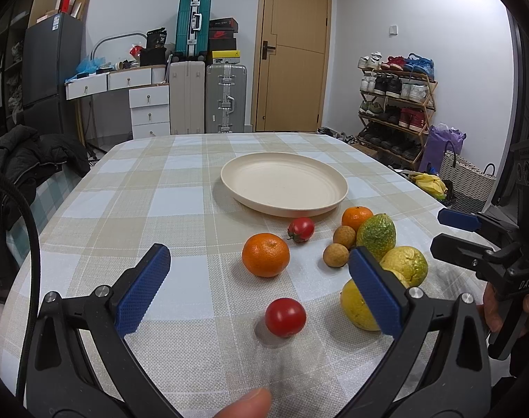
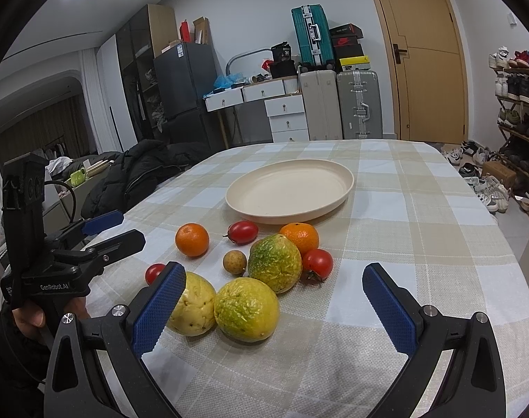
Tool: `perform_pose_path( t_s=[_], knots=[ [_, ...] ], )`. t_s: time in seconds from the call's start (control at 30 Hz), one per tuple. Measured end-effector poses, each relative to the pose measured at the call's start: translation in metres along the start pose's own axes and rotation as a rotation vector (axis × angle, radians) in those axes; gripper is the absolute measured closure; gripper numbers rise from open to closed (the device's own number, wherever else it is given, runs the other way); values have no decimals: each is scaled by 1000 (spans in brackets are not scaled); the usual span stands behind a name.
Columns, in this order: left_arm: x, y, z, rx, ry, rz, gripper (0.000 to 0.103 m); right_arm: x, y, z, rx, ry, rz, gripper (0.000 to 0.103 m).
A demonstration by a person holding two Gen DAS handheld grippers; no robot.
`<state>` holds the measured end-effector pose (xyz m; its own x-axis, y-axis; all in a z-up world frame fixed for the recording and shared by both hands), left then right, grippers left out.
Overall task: Organize fruits
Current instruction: 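Grasp the red tomato with the left gripper while the right gripper grasps a yellow lemon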
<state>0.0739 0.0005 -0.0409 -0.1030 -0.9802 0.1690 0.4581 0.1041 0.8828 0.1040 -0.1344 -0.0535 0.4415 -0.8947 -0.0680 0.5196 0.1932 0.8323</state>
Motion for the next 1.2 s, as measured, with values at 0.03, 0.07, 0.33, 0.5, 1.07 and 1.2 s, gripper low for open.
perform_pose_path(
  t_s=[0.03, 0.07, 0.33, 0.5, 1.07, 1.2],
  knots=[
    [2, 0, 0, 0, 0, 0, 1, 0, 0, 0, 0, 0, 0, 0],
    [0, 0, 0, -1, 1, -1, 1, 0, 0, 0, -1, 1, -1, 0],
    [2, -2, 1, -2, 4, 6, 1, 2, -1, -4, -34, -43, 18, 0],
    [1, -2, 4, 3, 16, 12, 1, 5, -4, -11, -97, -90, 38, 0],
    [-13, -25, -21, -236, 85, 5, 1, 3, -29, -27, -286, -105, 58, 0],
    [-9, -30, -26, -273, 67, 1, 2, 3, -32, -30, -310, -78, 36, 1]
  ],
)
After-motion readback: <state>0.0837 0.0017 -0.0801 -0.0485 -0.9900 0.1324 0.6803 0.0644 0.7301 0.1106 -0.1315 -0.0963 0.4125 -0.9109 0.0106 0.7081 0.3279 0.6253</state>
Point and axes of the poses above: each gripper's, at about its wrist camera, not at the fingertips, and z roughly against the way its jaws point, x to its right, y to its top, the point moved 8 cm from there along -z, roughly the way its jaws point, and after that the axes turned 11 degrees about -y, right-handed, at the moved point
